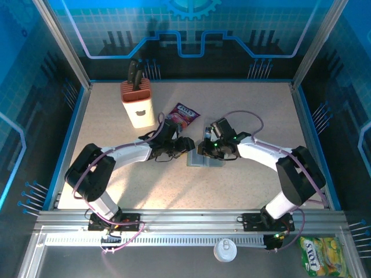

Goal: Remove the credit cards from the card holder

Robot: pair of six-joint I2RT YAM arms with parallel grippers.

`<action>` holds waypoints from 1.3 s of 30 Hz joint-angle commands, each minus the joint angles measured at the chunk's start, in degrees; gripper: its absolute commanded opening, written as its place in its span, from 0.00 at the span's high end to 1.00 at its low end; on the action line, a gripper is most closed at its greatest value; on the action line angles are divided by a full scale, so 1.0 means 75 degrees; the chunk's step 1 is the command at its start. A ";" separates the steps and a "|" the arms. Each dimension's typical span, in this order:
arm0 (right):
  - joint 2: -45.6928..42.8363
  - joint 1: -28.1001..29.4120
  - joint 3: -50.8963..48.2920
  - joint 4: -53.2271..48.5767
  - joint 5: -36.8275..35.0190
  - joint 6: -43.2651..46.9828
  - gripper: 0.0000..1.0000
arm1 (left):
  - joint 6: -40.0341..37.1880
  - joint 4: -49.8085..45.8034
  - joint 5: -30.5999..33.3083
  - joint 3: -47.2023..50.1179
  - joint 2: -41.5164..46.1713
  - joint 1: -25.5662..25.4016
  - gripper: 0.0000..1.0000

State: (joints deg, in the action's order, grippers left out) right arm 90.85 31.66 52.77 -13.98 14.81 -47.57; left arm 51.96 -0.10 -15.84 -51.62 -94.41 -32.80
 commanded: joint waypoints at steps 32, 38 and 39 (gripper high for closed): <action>0.0845 -0.0776 0.0651 0.0248 0.1165 0.0250 0.72 | 0.0068 -0.0581 -0.0689 -0.0672 -0.1474 0.0367 0.93; 0.0848 -0.0776 0.0648 0.0246 0.1184 0.0267 0.72 | 0.0035 -0.0639 -0.0724 -0.0677 -0.1486 0.0372 0.97; 0.0856 -0.0776 0.0646 0.0242 0.1190 0.0271 0.72 | 0.0038 -0.0662 -0.0725 -0.0684 -0.1499 0.0379 0.98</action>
State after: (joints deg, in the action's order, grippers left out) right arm 96.53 26.44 56.34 -12.32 22.55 -46.26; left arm 52.58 -3.18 -19.44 -55.46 -104.71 -30.46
